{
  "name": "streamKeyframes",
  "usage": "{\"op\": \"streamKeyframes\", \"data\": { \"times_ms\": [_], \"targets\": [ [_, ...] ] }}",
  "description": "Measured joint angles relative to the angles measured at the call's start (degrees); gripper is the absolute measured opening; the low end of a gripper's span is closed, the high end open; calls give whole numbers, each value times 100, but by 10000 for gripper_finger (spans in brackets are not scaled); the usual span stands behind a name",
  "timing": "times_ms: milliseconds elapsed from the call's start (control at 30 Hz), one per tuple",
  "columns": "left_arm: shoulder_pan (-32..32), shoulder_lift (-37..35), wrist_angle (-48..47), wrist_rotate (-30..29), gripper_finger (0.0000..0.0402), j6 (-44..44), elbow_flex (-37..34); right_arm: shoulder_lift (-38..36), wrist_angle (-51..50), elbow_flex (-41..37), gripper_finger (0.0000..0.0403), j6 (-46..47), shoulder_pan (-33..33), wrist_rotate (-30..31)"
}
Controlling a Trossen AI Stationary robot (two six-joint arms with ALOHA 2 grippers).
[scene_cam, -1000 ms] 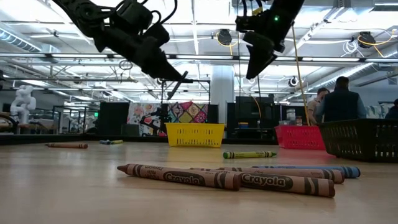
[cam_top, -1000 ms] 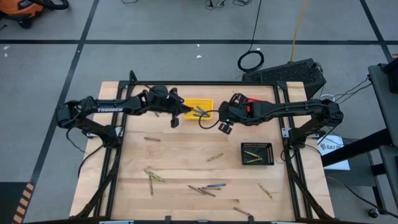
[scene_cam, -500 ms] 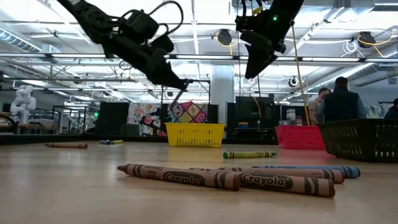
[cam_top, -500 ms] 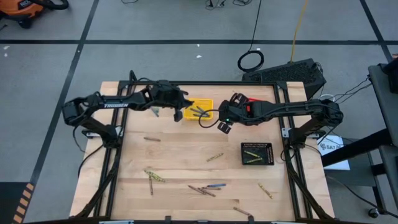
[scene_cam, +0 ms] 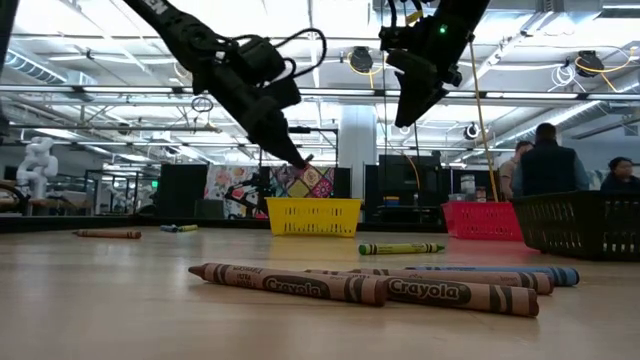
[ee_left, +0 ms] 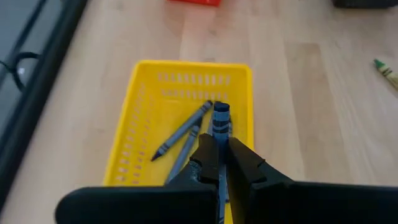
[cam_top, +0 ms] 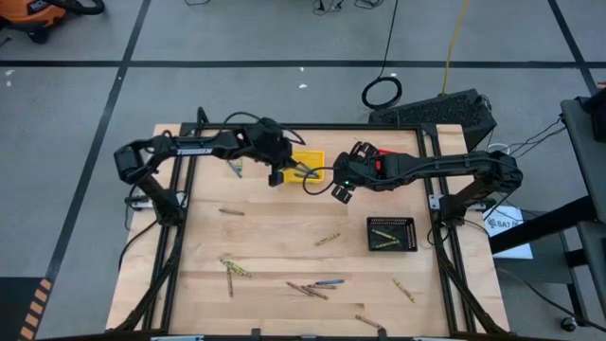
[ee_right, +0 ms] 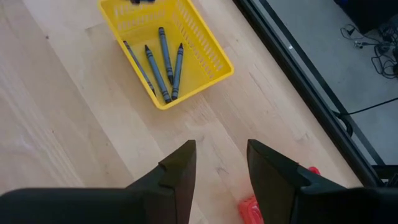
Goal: Sort crayons
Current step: Put the blue crayon into the yellow bin
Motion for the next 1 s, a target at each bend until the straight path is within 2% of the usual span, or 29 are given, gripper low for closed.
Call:
{"op": "streamKeyframes", "data": {
  "times_ms": [233, 567, 833, 1000],
  "targets": [
    [0, 421, 169, 33, 1, 29, 96, 0, -1, -1, 128, -5, 1, 0],
    [0, 452, 286, -71, 1, 210, 103, 0, 2, -1, 128, -20, 1, 2],
    [-22, 754, 469, -79, 2, 196, 198, 0, 2, -1, 128, -22, -23, 2],
    [-22, 941, 484, -86, 33, 164, 366, 0, 2, 1, 128, -42, -53, 6]
  ]
}}
